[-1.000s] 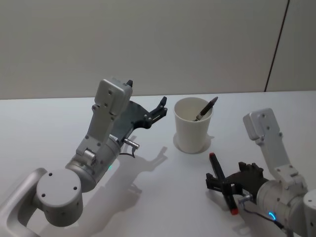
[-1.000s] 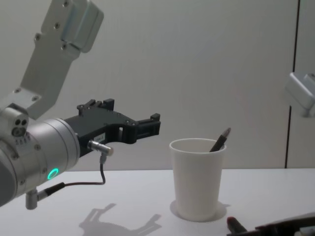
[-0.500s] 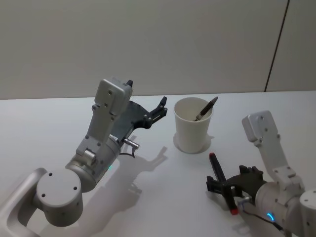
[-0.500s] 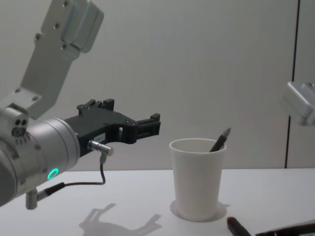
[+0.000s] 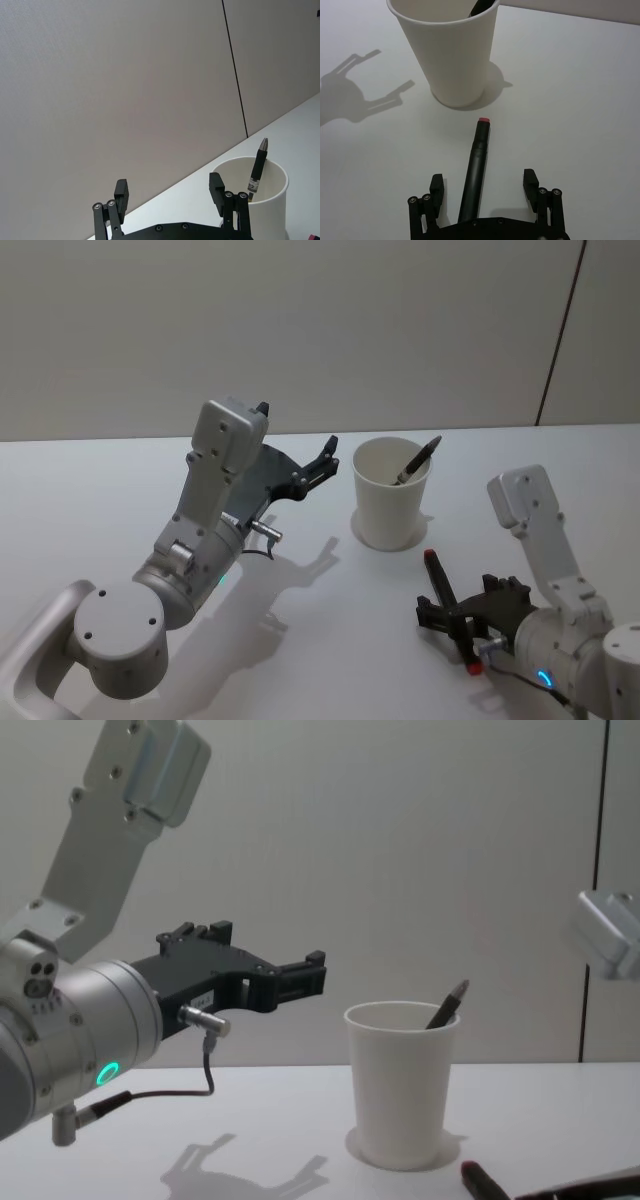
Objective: Place the pen into the pen holder.
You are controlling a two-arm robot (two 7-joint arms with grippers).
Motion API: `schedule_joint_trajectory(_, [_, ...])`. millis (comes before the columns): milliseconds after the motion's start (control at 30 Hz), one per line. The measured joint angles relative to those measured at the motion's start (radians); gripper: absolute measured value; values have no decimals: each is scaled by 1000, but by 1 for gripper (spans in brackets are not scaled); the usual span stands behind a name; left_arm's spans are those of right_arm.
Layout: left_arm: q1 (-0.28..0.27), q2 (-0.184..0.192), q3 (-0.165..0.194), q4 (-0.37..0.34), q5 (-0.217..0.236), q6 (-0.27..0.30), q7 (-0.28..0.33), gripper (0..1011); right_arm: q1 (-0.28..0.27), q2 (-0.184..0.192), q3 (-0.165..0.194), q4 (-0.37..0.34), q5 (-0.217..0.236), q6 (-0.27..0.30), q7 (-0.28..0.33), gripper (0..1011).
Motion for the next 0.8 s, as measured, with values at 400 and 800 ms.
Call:
schedule_joint_trajectory(400, [0, 0, 0, 0, 0, 0, 0, 1001, 1, -3, 0, 4, -7, -6, 8, 884])
schedule_joint_trajectory(800, [0, 0, 0, 0, 0, 0, 0, 1001, 2, -4, 0, 6, -9, -8, 11, 503])
